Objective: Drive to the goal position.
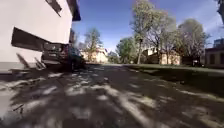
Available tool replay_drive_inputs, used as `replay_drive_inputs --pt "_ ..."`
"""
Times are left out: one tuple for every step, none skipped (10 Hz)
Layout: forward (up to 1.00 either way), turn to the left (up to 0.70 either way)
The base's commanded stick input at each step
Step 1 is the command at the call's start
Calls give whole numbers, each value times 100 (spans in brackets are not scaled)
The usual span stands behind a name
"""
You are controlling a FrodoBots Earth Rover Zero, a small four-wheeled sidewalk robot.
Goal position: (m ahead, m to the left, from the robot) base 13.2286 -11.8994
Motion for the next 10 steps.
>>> replay_drive_inputs --pt "100 4" --pt "100 0" --pt "100 0" --pt "100 0" --pt "100 0" --pt "100 0" --pt "100 0" --pt "100 0" --pt "100 0" --pt "100 0"
